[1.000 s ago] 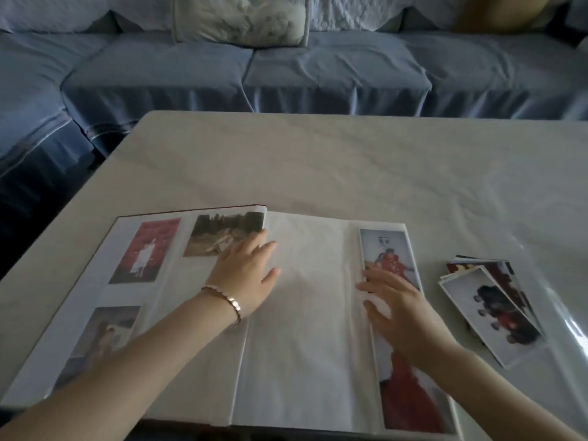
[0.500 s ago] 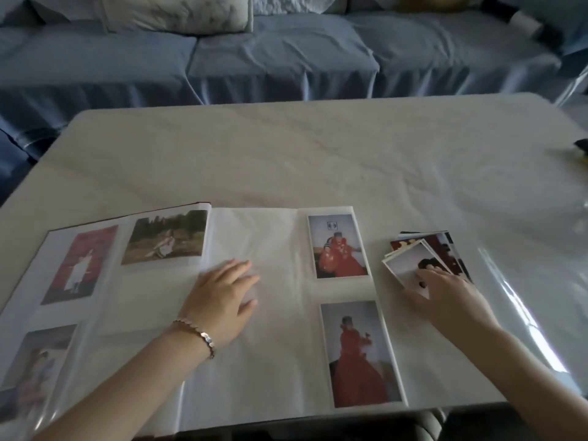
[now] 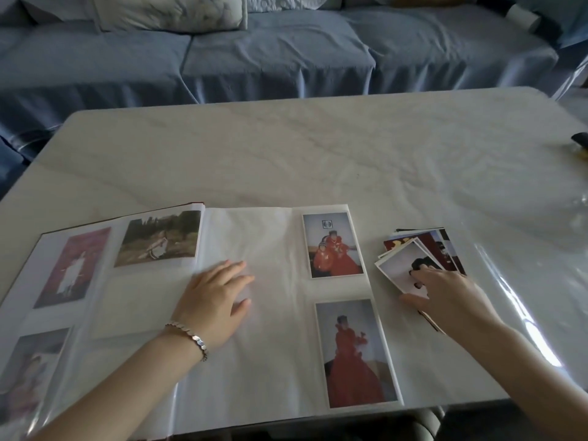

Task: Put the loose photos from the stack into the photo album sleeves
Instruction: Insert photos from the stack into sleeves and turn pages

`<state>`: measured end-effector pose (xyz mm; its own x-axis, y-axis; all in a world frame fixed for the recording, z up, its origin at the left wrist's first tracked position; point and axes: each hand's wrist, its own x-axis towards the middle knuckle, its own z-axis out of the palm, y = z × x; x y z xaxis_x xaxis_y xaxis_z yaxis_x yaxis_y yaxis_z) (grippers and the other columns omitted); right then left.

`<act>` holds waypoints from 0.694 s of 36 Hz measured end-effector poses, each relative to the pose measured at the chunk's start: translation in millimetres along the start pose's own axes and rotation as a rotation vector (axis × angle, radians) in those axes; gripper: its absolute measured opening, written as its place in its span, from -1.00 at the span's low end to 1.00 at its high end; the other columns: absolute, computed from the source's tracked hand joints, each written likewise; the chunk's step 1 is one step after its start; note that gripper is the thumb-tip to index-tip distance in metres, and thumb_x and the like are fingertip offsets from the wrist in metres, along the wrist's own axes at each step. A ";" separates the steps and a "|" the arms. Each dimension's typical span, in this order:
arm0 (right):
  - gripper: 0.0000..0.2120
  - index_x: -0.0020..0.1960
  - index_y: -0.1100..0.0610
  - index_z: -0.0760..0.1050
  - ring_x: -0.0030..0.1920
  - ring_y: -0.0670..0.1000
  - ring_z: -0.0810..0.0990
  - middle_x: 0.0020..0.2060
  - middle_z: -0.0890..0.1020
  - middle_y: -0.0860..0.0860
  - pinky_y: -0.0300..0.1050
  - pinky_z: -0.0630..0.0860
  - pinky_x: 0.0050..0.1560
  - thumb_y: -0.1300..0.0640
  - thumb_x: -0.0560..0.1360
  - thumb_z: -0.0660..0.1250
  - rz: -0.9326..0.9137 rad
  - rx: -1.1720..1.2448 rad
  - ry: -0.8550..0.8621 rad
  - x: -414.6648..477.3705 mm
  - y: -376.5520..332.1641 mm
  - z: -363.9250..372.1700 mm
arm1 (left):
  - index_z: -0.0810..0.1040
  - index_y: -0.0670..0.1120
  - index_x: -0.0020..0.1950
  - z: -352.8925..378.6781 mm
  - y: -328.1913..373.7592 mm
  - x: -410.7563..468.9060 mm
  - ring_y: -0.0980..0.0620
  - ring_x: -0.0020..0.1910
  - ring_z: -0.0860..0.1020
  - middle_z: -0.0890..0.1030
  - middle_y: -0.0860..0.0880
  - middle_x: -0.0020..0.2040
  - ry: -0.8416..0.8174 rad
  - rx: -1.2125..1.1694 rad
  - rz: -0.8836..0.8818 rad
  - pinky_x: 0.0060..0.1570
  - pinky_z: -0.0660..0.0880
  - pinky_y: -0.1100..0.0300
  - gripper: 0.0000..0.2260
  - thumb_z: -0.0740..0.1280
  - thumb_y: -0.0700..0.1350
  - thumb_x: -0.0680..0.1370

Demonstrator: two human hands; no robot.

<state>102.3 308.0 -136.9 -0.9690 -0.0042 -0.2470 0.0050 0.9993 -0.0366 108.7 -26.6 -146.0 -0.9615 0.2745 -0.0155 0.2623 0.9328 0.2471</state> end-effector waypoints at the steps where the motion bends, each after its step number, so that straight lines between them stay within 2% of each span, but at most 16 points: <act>1: -0.63 0.10 0.11 0.50 0.03 0.05 0.54 0.09 0.57 -0.02 -0.11 0.46 -0.07 -0.16 0.51 0.25 0.000 0.006 0.003 0.3 0.4 -0.9 | 0.53 -0.04 0.29 0.3 -0.6 0.5 0.00 0.44 0.28 0.38 0.01 0.41 -0.005 0.004 0.004 0.36 0.17 0.12 -0.66 0.35 -0.09 0.51; 4: -0.63 0.17 0.10 0.49 0.10 0.05 0.53 0.16 0.55 -0.02 -0.12 0.47 0.00 -0.14 0.54 0.23 -0.006 -0.031 -0.025 -0.1 1.9 -2.9 | 0.49 -0.01 0.32 0.7 -1.9 1.3 0.04 0.46 0.23 0.33 0.04 0.44 -0.022 -0.011 -0.008 0.37 0.12 0.17 -0.65 0.32 -0.07 0.53; 6: -0.75 0.17 0.08 0.46 0.09 0.02 0.54 0.15 0.54 -0.05 -0.20 0.44 -0.04 -0.02 0.60 0.16 -0.050 -0.114 -0.035 -0.8 -0.3 -3.5 | 0.45 0.03 0.35 0.6 -1.3 1.2 0.08 0.47 0.19 0.29 0.07 0.46 -0.040 0.005 -0.014 0.38 0.08 0.20 -0.64 0.28 -0.03 0.55; 8: -0.86 0.01 0.04 0.46 -0.07 0.02 0.56 -0.04 0.59 -0.06 -0.22 0.44 -0.15 0.13 0.60 0.12 -0.058 -0.163 -0.002 -3.2 -2.7 -3.8 | 0.40 0.08 0.38 -0.1 -0.9 1.4 0.14 0.48 0.13 0.23 0.13 0.48 -0.051 0.013 -0.023 0.37 0.03 0.26 -0.64 0.23 0.01 0.57; 9: -0.85 -0.11 0.04 0.42 -0.16 0.04 0.55 -0.15 0.60 -0.04 -0.19 0.45 -0.21 0.16 0.59 0.13 -0.024 -0.141 0.027 -4.7 -3.4 -3.8 | 0.40 0.09 0.37 0.0 -0.2 2.0 0.16 0.48 0.12 0.22 0.14 0.48 -0.046 0.015 -0.027 0.37 0.01 0.28 -0.65 0.22 0.02 0.58; 11: -0.85 -0.19 0.10 0.42 -0.25 0.10 0.54 -0.29 0.59 0.00 -0.11 0.42 -0.31 0.21 0.55 0.18 0.028 -0.067 0.147 -6.9 -5.0 -3.0 | 0.48 0.01 0.31 0.5 3.4 3.2 0.12 0.46 0.20 0.32 0.08 0.43 -0.018 -0.036 -0.052 0.36 0.02 0.29 -0.69 0.26 -0.04 0.57; 13: -0.89 -0.22 0.22 0.53 -0.34 0.19 0.53 -0.39 0.59 0.11 -0.08 0.38 -0.42 0.33 0.47 0.30 0.031 0.081 0.350 -9.7 -10.2 -3.7 | 0.60 -0.16 0.15 -0.8 11.6 5.3 0.04 0.37 0.37 0.52 -0.06 0.27 0.062 -0.196 -0.090 0.33 0.15 0.30 -0.78 0.34 -0.18 0.52; 15: -0.91 -0.22 0.32 0.60 -0.39 0.20 0.58 -0.42 0.61 0.18 -0.04 0.49 -0.49 0.46 0.33 0.41 -0.081 0.218 0.534 -15.6 -24.4 -8.9 | 0.63 -0.19 0.06 -7.1 24.0 6.3 0.09 0.21 0.49 0.61 -0.03 0.10 0.121 -0.386 -0.141 0.19 0.22 0.47 -0.84 0.36 -0.21 0.50; 17: -0.82 -0.15 0.33 0.63 -0.30 0.19 0.66 -0.32 0.67 0.18 0.07 0.61 -0.37 0.48 0.28 0.46 -0.234 0.287 0.608 -19.4 -43.2 -13.1 | 0.65 -0.05 -0.02 -14.4 37.6 8.3 0.23 0.04 0.55 0.63 0.14 -0.05 0.066 -0.614 -0.232 0.03 0.31 0.57 -0.90 0.36 -0.11 0.51; 18: -0.79 -0.12 0.33 0.63 -0.24 0.18 0.68 -0.26 0.68 0.18 0.07 0.62 -0.23 0.48 0.27 0.48 -0.301 0.307 0.633 -20.7 -52.8 -15.3 | 0.64 0.00 -0.09 -19.2 45.0 10.6 0.25 -0.04 0.59 0.66 0.15 -0.10 -0.001 -0.769 -0.293 -0.01 0.40 0.52 -0.92 0.35 -0.05 0.50; 21: -0.75 -0.03 0.31 0.63 -0.06 0.10 0.67 -0.09 0.68 0.15 0.00 0.50 0.05 0.45 0.30 0.46 -0.472 0.365 0.668 -22.9 -81.9 -19.2 | 0.62 -0.08 -0.10 -29.7 60.0 17.2 0.04 -0.13 0.67 0.70 -0.06 -0.13 -0.214 -1.271 -0.487 -0.14 0.60 0.22 -0.77 0.32 0.07 0.48; 23: -0.76 0.00 0.27 0.63 -0.01 0.04 0.65 -0.05 0.68 0.11 -0.03 0.53 0.08 0.36 0.33 0.39 -0.583 0.377 0.655 -24.9 -100.9 -20.9 | 0.61 -0.15 -0.06 -33.2 63.8 18.3 -0.06 -0.14 0.68 0.70 -0.12 -0.14 -0.247 -1.410 -0.555 -0.24 0.62 0.17 -0.75 0.34 0.03 0.47; 25: -0.74 0.02 0.23 0.64 0.02 0.00 0.65 -0.02 0.68 0.07 -0.07 0.55 0.08 0.32 0.33 0.39 -0.690 0.395 0.610 -25.8 -117.6 -20.5 | 0.62 -0.19 -0.09 -36.1 64.4 15.9 -0.07 -0.18 0.68 0.69 -0.12 -0.18 -0.170 -1.452 -0.576 -0.30 0.60 0.18 -0.85 0.36 -0.11 0.51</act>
<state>121.6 191.3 -106.5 -0.7513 -0.4486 0.4841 -0.6317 0.7011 -0.3307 107.4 29.4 -95.4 -0.8541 0.0896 -0.5124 -0.5185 -0.0677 0.8524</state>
